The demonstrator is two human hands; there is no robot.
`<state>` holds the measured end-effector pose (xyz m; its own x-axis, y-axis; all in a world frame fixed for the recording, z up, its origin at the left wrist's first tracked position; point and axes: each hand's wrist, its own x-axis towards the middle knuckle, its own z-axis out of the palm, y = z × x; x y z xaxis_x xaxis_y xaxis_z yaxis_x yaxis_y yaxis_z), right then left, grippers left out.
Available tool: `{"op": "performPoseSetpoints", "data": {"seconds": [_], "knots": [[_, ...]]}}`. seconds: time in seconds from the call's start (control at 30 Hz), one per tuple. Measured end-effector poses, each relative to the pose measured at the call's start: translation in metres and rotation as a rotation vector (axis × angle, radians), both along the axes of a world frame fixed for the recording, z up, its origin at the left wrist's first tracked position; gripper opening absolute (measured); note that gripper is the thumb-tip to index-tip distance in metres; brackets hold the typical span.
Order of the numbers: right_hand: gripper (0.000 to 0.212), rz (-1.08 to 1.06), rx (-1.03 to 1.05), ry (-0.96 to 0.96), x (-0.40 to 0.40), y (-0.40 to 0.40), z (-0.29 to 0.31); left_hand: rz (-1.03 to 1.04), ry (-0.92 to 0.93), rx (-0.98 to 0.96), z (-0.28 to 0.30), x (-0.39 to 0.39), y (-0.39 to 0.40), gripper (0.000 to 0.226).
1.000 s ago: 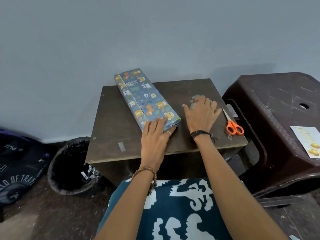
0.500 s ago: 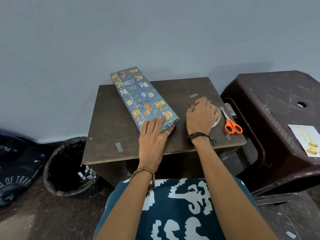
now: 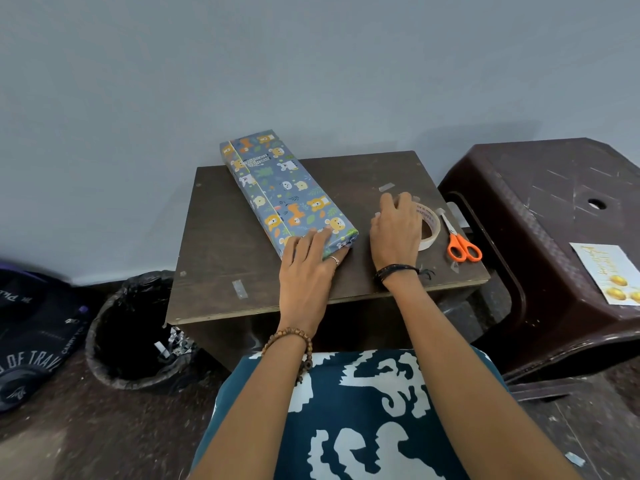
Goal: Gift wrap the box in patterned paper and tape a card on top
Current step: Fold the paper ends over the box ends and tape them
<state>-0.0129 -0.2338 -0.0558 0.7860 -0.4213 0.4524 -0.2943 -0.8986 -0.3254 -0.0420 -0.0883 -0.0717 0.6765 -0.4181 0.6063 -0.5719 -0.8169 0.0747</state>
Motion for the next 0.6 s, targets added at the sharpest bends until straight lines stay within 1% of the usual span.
{"op": "performPoseSetpoints", "data": {"seconds": [0.13,0.23,0.3,0.47,0.6], "knots": [[0.025,0.044,-0.128,0.005,0.003,-0.002,-0.005,0.003,0.002,0.004,0.002,-0.001,0.000,0.051],[0.025,0.090,-0.231,0.073,0.002,-0.002,-0.006,0.006,0.003,0.007,0.001,-0.001,0.001,0.050],[0.023,0.085,-0.261,0.098,0.000,-0.001,-0.006,0.008,0.010,0.015,0.000,-0.001,0.001,0.051],[0.022,0.053,-0.351,0.086,-0.003,0.003,-0.006,-0.007,0.005,0.012,-0.001,-0.001,0.002,0.045],[0.022,0.086,-0.416,0.091,-0.005,0.010,-0.006,-0.006,-0.001,0.012,-0.001,0.000,0.002,0.044]]}}
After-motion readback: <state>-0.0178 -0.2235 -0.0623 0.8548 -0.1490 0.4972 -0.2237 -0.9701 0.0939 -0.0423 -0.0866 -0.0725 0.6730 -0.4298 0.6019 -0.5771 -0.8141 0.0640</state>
